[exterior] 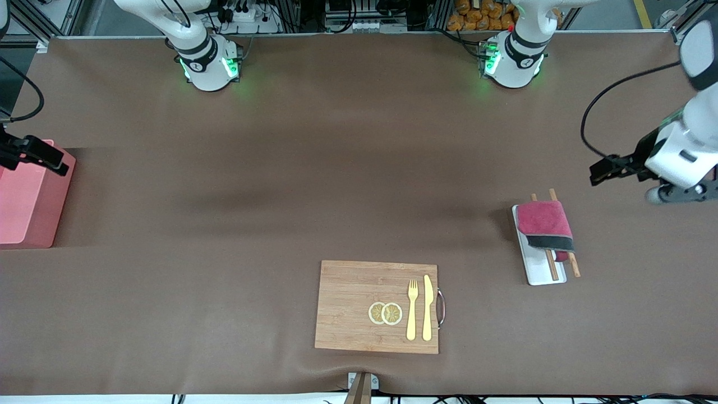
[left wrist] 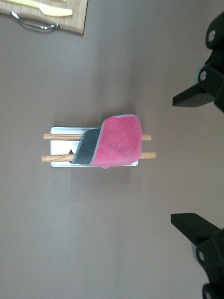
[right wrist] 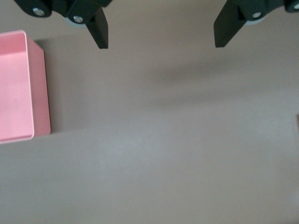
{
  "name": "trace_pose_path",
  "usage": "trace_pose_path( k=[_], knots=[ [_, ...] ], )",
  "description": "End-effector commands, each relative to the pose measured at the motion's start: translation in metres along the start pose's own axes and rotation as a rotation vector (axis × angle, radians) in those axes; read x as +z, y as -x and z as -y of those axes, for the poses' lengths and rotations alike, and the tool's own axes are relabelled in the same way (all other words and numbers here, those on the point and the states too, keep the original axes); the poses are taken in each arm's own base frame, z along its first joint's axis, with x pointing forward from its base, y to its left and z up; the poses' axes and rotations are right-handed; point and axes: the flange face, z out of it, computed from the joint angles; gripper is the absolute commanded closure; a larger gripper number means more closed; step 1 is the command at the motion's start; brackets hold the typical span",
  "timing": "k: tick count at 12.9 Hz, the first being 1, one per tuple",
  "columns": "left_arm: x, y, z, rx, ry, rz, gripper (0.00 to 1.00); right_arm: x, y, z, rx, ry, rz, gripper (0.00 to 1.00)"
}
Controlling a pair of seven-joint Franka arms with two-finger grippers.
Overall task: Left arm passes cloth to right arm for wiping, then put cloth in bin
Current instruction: 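Reach the left gripper down to the pink cloth on the white tray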
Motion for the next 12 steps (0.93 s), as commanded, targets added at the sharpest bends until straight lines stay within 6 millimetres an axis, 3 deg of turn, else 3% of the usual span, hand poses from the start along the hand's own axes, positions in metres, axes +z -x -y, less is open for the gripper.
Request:
trace_pose_path(
  k=[1,5,7,8,12],
  knots=[
    [0.038,-0.011,0.015,-0.017,0.01,0.006,0.0,0.0,0.004,-0.002,0.01,-0.006,0.038,0.0],
    [0.106,-0.031,0.027,-0.044,0.024,0.022,0.0,0.004,0.002,-0.011,0.023,-0.024,0.049,0.0],
    [0.133,-0.036,0.026,-0.037,0.025,0.049,0.11,0.006,0.001,0.002,0.0,-0.042,0.053,0.0],
    [0.143,-0.039,0.024,-0.036,0.026,0.053,0.14,0.006,0.001,0.01,-0.005,-0.033,0.052,0.0],
    [0.171,-0.047,0.022,-0.035,0.032,0.058,0.2,0.013,0.0,0.006,0.01,-0.045,0.072,0.0]
  ],
)
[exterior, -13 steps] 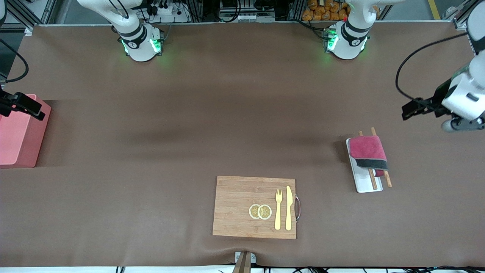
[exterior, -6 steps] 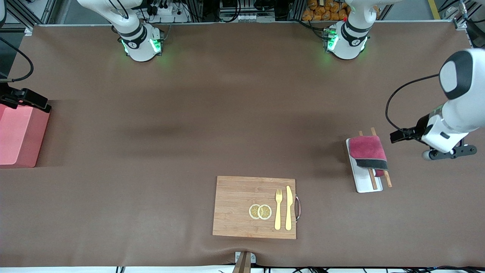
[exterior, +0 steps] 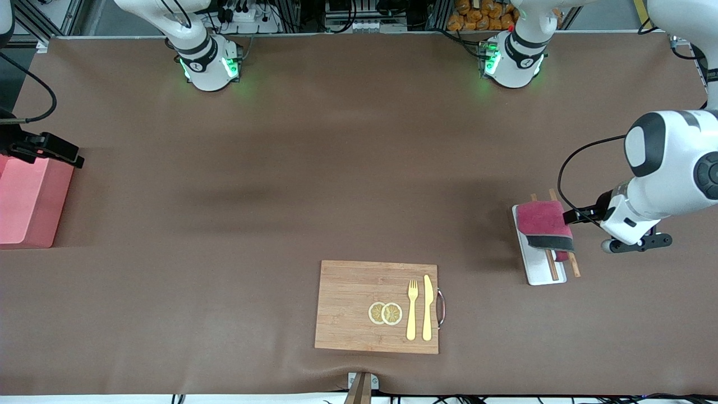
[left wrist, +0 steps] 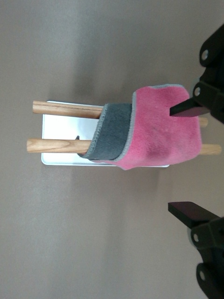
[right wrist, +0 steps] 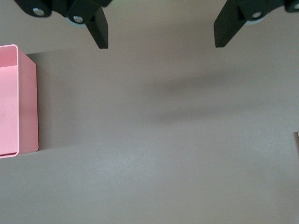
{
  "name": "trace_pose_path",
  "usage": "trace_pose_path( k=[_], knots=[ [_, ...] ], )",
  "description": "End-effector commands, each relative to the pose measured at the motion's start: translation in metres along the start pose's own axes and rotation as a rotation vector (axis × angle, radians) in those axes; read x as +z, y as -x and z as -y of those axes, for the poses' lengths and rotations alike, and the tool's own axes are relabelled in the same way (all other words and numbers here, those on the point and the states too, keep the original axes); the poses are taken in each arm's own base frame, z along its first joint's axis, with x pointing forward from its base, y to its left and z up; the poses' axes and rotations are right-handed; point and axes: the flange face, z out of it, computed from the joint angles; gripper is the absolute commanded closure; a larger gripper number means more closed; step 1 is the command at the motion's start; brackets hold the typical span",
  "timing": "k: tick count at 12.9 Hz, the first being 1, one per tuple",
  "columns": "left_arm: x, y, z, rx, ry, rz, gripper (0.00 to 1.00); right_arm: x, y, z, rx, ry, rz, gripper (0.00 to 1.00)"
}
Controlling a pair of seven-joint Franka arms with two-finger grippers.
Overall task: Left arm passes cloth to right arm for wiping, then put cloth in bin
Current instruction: 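Reach the left gripper down to the pink cloth on the white tray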
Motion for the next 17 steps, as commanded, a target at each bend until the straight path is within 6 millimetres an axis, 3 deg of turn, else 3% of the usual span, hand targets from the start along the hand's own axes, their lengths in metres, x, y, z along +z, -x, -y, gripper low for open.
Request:
trace_pose_path(
  k=[1,6,13,15,17],
  knots=[
    [0.01,-0.005,-0.002,0.007,0.019,-0.01,0.21,0.004,-0.001,0.0,0.016,-0.019,0.019,0.0],
    [0.036,-0.008,-0.002,0.007,0.018,0.022,0.28,0.005,0.0,-0.001,0.02,-0.024,0.025,0.0],
    [0.052,-0.01,-0.005,0.008,0.024,0.038,0.41,0.006,0.0,-0.001,0.021,-0.023,0.033,0.0],
    [0.055,-0.011,-0.005,0.007,0.024,0.043,0.46,0.007,0.0,-0.002,0.024,-0.023,0.034,0.0],
    [0.054,-0.011,-0.007,0.011,0.024,0.041,0.58,0.007,0.0,-0.001,0.023,-0.023,0.036,0.0]
  ],
)
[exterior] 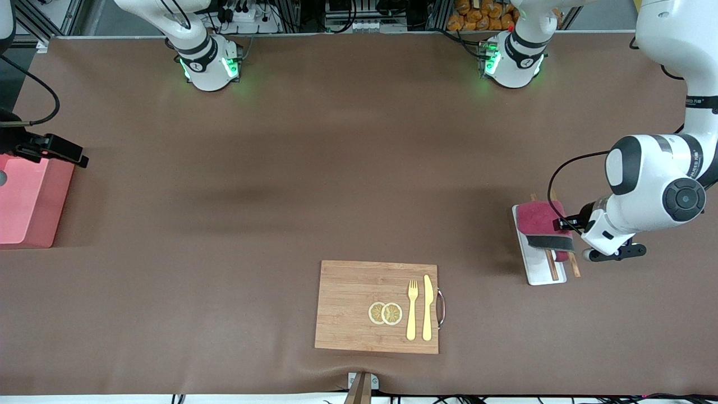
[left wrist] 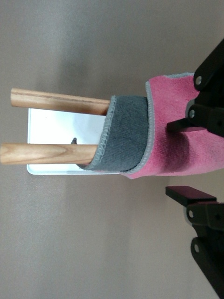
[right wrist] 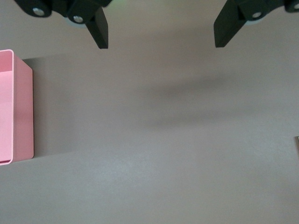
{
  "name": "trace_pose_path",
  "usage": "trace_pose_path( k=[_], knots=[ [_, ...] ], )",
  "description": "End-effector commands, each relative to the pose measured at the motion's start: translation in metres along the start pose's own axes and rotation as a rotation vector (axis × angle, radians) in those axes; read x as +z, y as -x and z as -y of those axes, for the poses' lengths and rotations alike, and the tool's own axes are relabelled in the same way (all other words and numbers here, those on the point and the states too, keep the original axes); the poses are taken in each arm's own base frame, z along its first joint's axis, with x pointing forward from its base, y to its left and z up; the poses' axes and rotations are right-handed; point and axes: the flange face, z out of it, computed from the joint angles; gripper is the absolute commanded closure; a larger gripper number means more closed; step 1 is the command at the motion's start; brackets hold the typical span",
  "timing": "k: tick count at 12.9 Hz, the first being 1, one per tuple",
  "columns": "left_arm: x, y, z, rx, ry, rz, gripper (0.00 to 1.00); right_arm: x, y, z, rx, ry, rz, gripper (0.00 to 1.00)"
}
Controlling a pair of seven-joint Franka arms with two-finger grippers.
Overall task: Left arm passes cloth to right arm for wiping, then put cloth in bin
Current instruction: 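Grasp the pink cloth with the left gripper and lift it off the tray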
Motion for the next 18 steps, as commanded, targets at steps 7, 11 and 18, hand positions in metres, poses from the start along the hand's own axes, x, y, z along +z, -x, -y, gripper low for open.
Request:
trace_pose_path(
  k=[7,11,18],
  knots=[
    [-0.006,0.001,-0.016,0.03,0.026,-0.015,1.0,0.001,0.0,-0.003,0.019,-0.014,0.011,0.0],
    [-0.043,0.016,-0.039,0.086,0.035,-0.027,1.0,0.003,0.004,0.009,0.126,-0.019,0.045,0.0],
    [-0.117,0.062,-0.179,-0.067,0.299,0.039,1.0,0.013,0.032,0.08,0.515,-0.142,0.292,0.0]
  ],
)
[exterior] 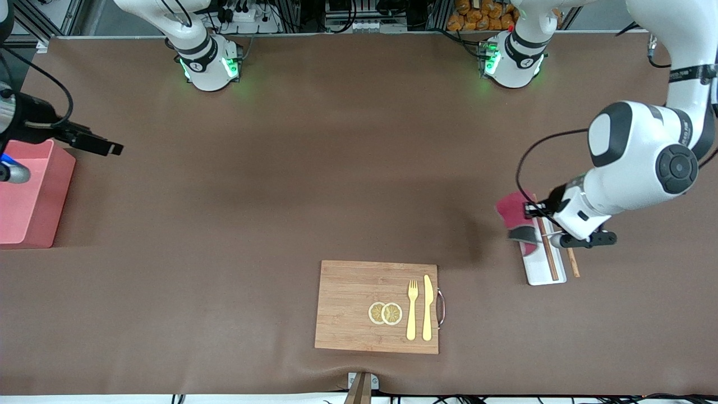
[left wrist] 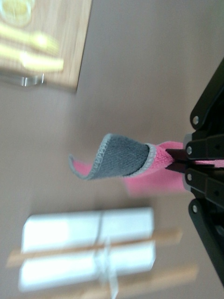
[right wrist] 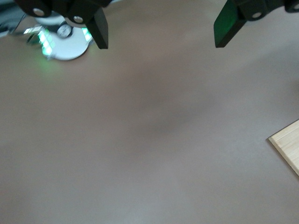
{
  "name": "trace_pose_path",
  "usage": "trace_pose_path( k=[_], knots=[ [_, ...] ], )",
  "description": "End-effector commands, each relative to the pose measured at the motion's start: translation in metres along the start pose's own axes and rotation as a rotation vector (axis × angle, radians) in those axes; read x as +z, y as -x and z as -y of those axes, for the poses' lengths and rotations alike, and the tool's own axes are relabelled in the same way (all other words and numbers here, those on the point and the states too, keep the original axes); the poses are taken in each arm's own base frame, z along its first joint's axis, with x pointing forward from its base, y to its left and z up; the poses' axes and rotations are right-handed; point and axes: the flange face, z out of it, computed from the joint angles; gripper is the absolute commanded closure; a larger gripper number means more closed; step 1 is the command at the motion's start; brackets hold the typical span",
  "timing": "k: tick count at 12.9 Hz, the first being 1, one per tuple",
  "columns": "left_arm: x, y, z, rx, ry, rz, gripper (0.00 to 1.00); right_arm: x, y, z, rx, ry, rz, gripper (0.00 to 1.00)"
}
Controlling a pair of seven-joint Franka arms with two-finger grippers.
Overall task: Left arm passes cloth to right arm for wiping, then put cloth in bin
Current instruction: 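Carry the cloth toward the table center while the right gripper reaches it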
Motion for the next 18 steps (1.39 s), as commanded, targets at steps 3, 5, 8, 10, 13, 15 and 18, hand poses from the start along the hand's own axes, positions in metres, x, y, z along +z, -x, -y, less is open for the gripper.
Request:
trace_pose_path(
  k=[3,5,8,10,13,15,18],
  knots=[
    [-0.011,0.031,-0.129,-0.176,0.111,0.024,1.0,0.032,0.035,0.07,0.286,-0.015,0.128,0.0],
    [-0.003,0.048,-0.172,-0.237,0.155,0.042,1.0,0.05,0.04,0.092,0.362,-0.033,0.221,0.0],
    [0.013,0.066,-0.222,-0.351,0.255,0.037,1.0,0.083,0.026,0.125,0.565,-0.076,0.391,0.0],
    [0.021,0.078,-0.26,-0.415,0.313,0.026,1.0,0.101,0.013,0.145,0.661,-0.124,0.46,0.0],
    [0.043,0.088,-0.311,-0.548,0.424,0.02,1.0,0.135,-0.004,0.173,0.724,-0.16,0.445,0.0],
    [0.062,0.096,-0.332,-0.6,0.493,0.005,1.0,0.157,-0.019,0.188,0.761,-0.214,0.476,0.0],
    [0.08,0.11,-0.358,-0.7,0.597,-0.011,1.0,0.185,-0.013,0.213,0.767,-0.238,0.463,0.0]
  ],
)
